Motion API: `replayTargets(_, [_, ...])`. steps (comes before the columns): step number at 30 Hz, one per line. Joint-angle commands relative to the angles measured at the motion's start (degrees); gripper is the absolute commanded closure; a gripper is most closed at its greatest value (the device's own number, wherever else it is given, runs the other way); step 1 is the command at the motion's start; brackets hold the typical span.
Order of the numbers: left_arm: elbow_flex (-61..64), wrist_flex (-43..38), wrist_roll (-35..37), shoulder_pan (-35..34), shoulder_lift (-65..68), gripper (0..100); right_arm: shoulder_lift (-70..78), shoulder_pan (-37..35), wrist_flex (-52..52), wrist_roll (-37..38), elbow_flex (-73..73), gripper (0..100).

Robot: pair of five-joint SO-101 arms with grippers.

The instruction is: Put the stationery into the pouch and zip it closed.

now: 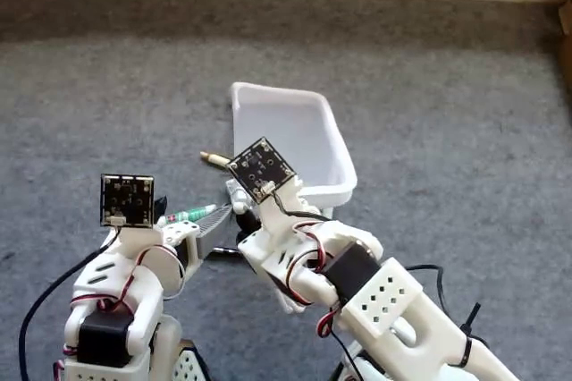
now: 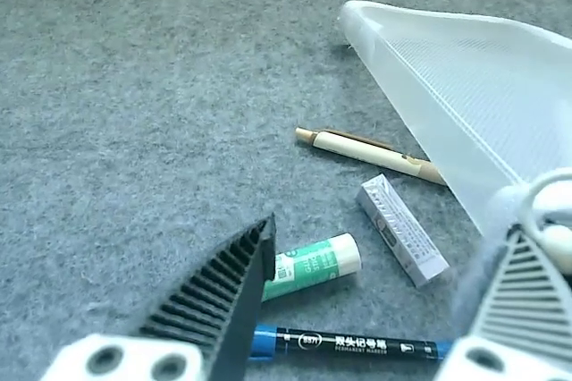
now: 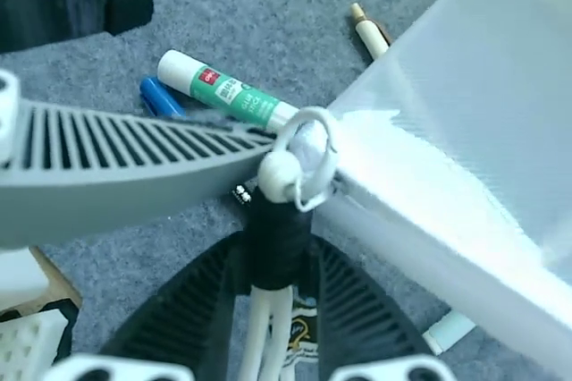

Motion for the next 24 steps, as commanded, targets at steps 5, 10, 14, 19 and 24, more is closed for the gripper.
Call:
replayTargets(5, [1.63, -3.25, 0.18, 0.92, 0.22, 65, -2.15, 0.31, 4.18, -0.09, -1.01, 99.3])
replayTargets(10, [1.63, -3.25, 0.18, 0.84, 0.22, 65, -2.15, -1.19, 4.62, -0.09, -1.10, 99.3])
replayTargets(14, [-0.92, -0.35, -3.60, 0.92, 0.13, 65, -2.15, -2.24, 7.25, -0.09, -2.42, 99.3])
replayTargets(19, [-5.93, 5.45, -3.43, 0.75, 0.13, 64, -1.54, -2.07, 13.05, -0.09, -7.08, 99.3])
replayTargets(24, [-5.93, 5.27, -0.18, -3.38, 0.13, 64, -1.54, -1.98, 13.93, -0.09, -7.43, 99.3])
